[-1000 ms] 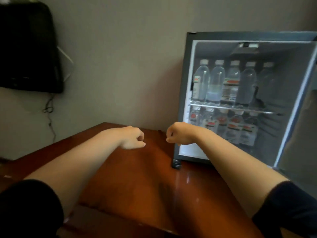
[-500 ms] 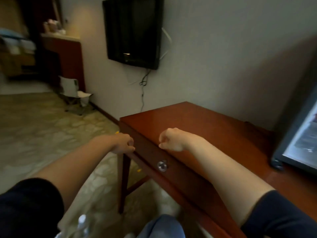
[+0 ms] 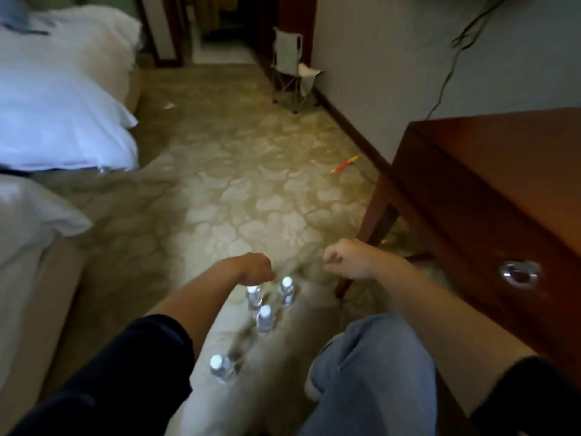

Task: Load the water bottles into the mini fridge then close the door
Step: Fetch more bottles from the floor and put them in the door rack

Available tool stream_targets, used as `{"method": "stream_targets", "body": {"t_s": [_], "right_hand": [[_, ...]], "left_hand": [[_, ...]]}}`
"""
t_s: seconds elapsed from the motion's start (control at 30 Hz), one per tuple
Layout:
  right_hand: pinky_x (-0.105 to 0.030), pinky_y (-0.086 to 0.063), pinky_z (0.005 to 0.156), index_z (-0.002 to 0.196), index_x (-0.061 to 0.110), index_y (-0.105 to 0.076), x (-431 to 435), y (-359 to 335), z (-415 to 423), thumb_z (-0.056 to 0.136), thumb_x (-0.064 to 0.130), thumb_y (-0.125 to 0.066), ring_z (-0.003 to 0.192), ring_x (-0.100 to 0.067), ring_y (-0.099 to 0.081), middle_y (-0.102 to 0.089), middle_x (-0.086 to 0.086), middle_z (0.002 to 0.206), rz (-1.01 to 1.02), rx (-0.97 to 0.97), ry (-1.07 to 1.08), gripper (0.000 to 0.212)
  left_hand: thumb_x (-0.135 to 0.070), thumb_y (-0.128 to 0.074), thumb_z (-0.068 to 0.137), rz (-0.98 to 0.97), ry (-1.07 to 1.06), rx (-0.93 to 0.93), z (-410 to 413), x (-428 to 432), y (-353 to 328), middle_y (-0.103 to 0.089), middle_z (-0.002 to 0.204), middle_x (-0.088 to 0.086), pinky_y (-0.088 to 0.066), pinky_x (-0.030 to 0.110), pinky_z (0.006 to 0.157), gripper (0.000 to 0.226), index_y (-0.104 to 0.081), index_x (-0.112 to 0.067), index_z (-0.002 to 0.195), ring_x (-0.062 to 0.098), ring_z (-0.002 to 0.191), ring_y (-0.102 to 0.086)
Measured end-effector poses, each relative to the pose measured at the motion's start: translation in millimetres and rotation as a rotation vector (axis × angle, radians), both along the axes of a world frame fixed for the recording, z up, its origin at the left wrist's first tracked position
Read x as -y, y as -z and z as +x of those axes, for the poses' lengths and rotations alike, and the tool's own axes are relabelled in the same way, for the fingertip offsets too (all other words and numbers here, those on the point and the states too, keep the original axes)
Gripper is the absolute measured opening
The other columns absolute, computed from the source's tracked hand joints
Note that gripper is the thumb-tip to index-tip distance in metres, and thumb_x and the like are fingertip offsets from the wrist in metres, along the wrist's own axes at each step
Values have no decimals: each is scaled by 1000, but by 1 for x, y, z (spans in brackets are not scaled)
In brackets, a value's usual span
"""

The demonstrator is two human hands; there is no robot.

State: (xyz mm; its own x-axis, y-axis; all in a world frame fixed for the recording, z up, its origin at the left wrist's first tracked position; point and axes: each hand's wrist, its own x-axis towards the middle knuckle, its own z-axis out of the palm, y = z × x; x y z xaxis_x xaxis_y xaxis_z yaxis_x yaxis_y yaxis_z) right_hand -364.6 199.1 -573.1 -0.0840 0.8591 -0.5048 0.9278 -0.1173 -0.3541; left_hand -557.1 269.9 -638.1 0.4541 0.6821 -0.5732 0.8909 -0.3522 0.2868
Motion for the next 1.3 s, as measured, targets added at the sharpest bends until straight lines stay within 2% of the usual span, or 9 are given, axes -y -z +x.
{"method": "stream_targets", "body": {"t_s": [0.1,0.23,0.37,0.5,0.67,0.83,1.0,1.23,1.3], "right_hand": [[-38,-47,89,115,-2,-60,-17,47,-9,95,20,-51,109,-31,-58,-61,-18,119,-64,-58,21,32],[-29,-42,77,111,0,-61,-24,109,-16,93,17,-51,98,-24,-58,-62,-14,109,-149,-127,56,26],[-32,-43,83,104,9,-63,-19,171,-19,94,20,-50,98,-25,-58,-62,-10,103,-237,-129,72,20],[-32,-44,76,68,27,-47,-36,206,-17,94,21,-47,79,-16,-50,-50,5,77,-258,-174,101,26],[-41,-50,79,95,-3,-61,-67,238,-4,91,15,-51,89,-36,-60,-61,-22,90,-291,-280,166,21],[-37,-47,74,94,0,-62,-95,265,3,91,18,-51,83,-29,-60,-62,-18,89,-315,-294,130,21],[-27,-28,52,62,17,-39,-116,290,4,91,16,-48,56,-14,-38,-39,1,61,-270,-169,147,30],[-26,-31,52,67,19,-40,-123,316,13,93,23,-49,61,-15,-43,-41,2,67,-293,-34,160,28],[-28,-39,65,91,15,-57,-127,315,16,94,21,-47,81,-20,-55,-56,-2,87,-300,-41,149,12]], "left_hand": [[-32,-40,99,-78,-96,2,-17,5,52,-49,137,11,-37,31,100,42,-51,-6,130,26,124,-47],[-29,-41,98,-143,-213,17,-28,13,112,-55,130,14,-40,32,96,37,-54,-4,123,28,118,-52],[-34,-43,97,-197,-273,-53,-30,21,166,-58,126,8,-42,32,95,37,-53,-10,123,23,114,-55],[-39,-44,95,-180,-299,-108,-26,19,209,-54,132,7,-44,37,98,45,-45,-15,132,24,117,-54],[-40,-47,93,-130,-266,-165,-19,-9,244,-59,124,6,-48,37,92,43,-46,-17,129,25,111,-57],[-36,-51,93,-34,-127,-225,-4,-29,273,-52,130,8,-47,36,87,57,-29,-17,141,26,111,-57],[-34,-56,91,18,17,-241,14,-43,311,-38,143,13,-49,40,86,70,-16,-18,147,30,115,-55],[-26,-47,97,190,202,-463,29,-58,339,-60,119,8,-49,33,77,44,-34,-10,135,26,101,-64],[-22,-46,97,163,180,-466,29,-62,345,-62,116,7,-49,33,77,39,-36,-10,134,25,99,-65]]}}
